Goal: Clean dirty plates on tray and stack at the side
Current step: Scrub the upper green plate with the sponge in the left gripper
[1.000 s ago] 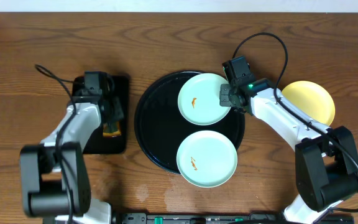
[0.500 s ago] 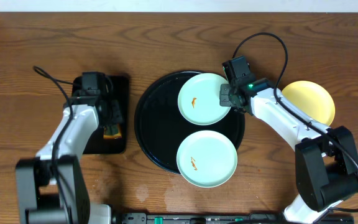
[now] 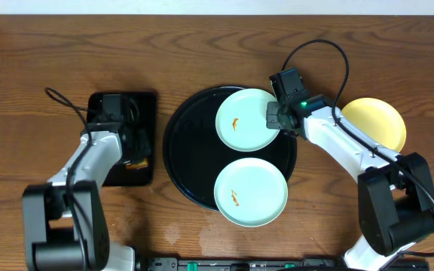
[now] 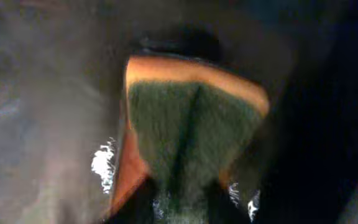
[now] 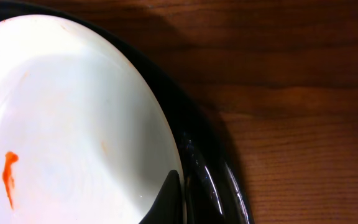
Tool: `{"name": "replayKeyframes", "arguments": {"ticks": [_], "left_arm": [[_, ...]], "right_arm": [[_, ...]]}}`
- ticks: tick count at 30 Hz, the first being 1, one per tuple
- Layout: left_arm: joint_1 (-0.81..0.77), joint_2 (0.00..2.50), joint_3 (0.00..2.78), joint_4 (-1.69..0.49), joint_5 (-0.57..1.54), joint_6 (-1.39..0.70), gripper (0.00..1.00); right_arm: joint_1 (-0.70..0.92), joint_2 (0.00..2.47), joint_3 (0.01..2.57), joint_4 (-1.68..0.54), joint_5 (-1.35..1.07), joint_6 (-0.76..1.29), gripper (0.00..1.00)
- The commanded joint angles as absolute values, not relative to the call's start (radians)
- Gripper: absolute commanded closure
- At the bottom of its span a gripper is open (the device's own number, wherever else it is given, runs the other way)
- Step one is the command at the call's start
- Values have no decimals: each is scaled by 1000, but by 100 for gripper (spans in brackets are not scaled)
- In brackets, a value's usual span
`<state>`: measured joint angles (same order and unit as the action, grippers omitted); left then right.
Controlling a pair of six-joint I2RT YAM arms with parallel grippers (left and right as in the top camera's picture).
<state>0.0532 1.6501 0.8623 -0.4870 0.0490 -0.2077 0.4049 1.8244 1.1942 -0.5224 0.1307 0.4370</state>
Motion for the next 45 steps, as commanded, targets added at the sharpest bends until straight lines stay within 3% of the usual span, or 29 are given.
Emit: {"name": "replayKeyframes", "arguments": {"ticks": [1, 12, 19, 34, 42, 45], "left_arm": [[55, 1678, 848, -488, 60, -203, 92], [43, 1531, 1089, -715, 147, -204, 92], [-56, 1487, 1106, -571, 419, -324, 92], [-485, 1716, 1105, -199, 374, -514, 93], [-564, 1879, 1106, -107, 368, -596, 93], [-561, 1930, 1106, -120, 257, -587, 92]], "right_arm": [[407, 1830, 1198, -519, 141, 447, 99], [407, 1830, 1198, -512, 142, 297, 99], [406, 1830, 1198, -517, 142, 339, 99], [408, 1831, 1189, -521, 81, 312, 99], [408, 1831, 1189, -524, 81, 313, 99], [408, 1831, 1189, -524, 81, 313, 99]]}}
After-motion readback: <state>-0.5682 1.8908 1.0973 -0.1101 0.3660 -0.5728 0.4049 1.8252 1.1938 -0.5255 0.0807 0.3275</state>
